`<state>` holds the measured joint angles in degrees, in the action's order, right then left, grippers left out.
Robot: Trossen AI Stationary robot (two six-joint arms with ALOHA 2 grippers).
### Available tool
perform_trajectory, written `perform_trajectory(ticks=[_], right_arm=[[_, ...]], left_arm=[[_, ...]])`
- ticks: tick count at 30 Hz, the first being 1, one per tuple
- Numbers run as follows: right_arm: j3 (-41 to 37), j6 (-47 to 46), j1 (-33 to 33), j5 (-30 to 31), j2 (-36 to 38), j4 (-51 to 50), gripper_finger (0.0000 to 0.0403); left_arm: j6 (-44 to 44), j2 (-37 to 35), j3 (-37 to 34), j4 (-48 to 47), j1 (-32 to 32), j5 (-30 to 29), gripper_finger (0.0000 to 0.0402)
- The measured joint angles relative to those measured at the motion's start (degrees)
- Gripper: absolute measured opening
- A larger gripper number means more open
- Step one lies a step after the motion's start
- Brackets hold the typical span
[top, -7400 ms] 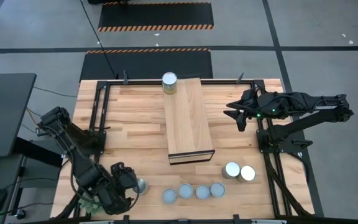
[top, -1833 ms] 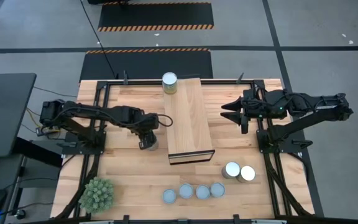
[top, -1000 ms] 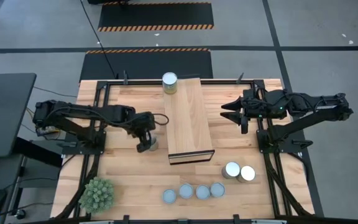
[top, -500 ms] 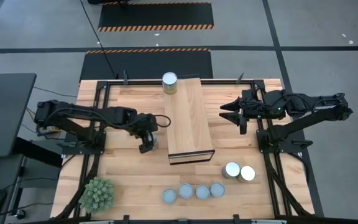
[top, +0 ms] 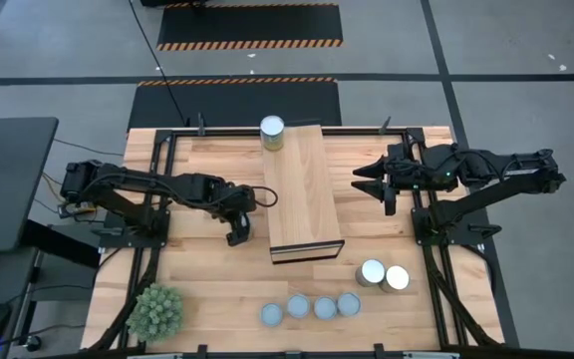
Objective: Pick and place cans onto a shelf
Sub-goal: Put the canned peaches on the shelf
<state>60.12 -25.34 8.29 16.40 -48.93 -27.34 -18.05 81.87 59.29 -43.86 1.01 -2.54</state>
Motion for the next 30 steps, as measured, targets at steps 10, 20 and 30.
perform_trajectory(ticks=[10,20,30], right_arm=[[0.0,0.0,0.0,-0.1,0.0,0.3,0.0190],[0.0,0.3,0.0,-0.3,0.0,0.7,0.0190],[0.0,0.4,0.0,-0.3,0.0,0.7,0.0190]], left_arm=[[-0.6,2.4,0.0,0.5,0.0,0.7,0.0396],[2.2,3.4,0.0,-1.7,1.2,-0.5,0.0396],[2.3,7.1,0.0,-1.8,1.2,1.0,0.0396]])
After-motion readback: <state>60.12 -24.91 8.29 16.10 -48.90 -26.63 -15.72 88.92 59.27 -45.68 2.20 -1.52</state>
